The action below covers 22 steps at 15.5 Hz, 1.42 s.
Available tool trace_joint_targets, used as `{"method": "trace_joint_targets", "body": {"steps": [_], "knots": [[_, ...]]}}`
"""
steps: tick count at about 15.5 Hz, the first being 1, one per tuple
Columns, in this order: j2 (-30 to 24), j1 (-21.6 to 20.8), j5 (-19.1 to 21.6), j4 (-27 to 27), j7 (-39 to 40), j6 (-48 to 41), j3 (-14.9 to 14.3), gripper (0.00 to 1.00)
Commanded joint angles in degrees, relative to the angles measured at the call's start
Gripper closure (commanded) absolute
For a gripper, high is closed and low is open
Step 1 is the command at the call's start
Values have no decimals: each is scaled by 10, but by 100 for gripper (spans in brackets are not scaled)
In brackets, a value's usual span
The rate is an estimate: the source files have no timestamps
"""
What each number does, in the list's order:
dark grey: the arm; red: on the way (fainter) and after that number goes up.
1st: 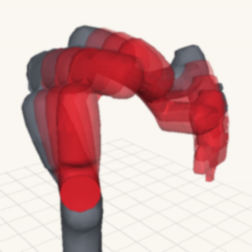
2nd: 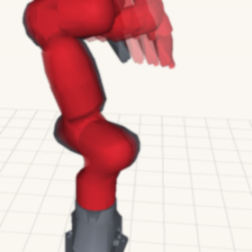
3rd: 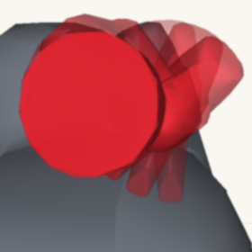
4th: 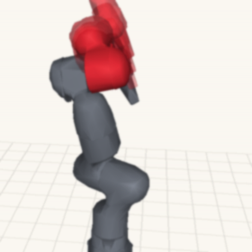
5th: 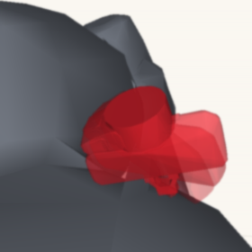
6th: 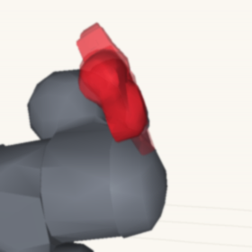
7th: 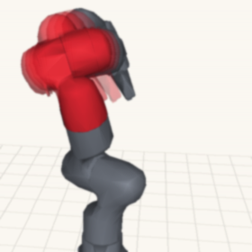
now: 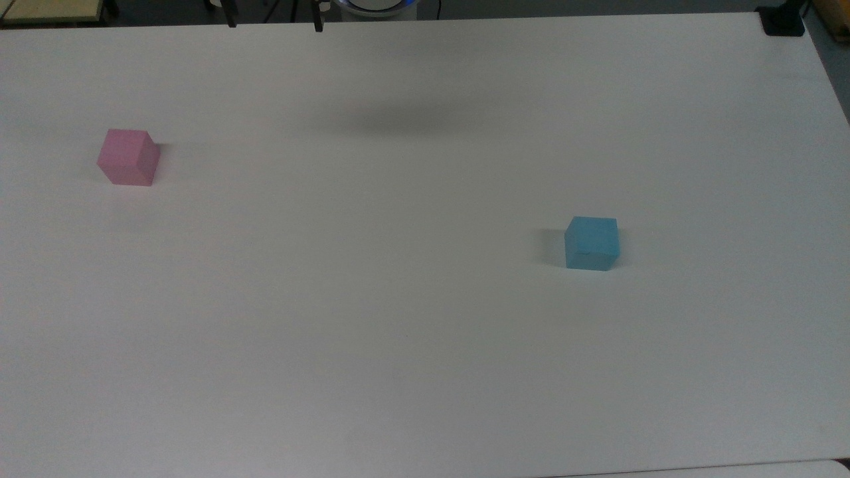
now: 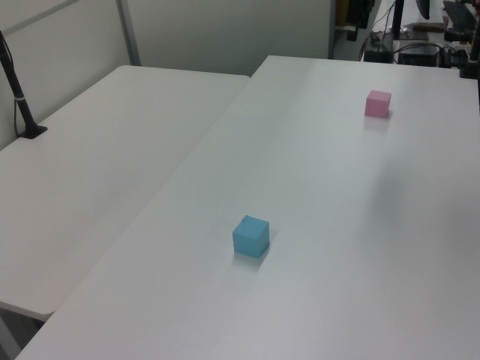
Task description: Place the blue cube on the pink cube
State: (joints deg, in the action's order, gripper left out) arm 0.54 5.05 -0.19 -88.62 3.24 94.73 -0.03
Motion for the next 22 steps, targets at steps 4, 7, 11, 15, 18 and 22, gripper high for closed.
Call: {"method": "trace_joint_targets", "body": {"steps": [4, 7, 11, 15, 18, 22], "knots": [[-5, -5, 8, -1, 25, -16, -4, 0], [-6, -5, 12, -2, 22, -17, -3, 0], [-6, -7, 11, -3, 19, -16, -2, 0], [-6, -5, 11, -2, 19, -17, -1, 0], [-6, -8, 9, -9, 19, -17, 4, 0], [-9, -8, 8, -21, 19, -16, 10, 0]]}}
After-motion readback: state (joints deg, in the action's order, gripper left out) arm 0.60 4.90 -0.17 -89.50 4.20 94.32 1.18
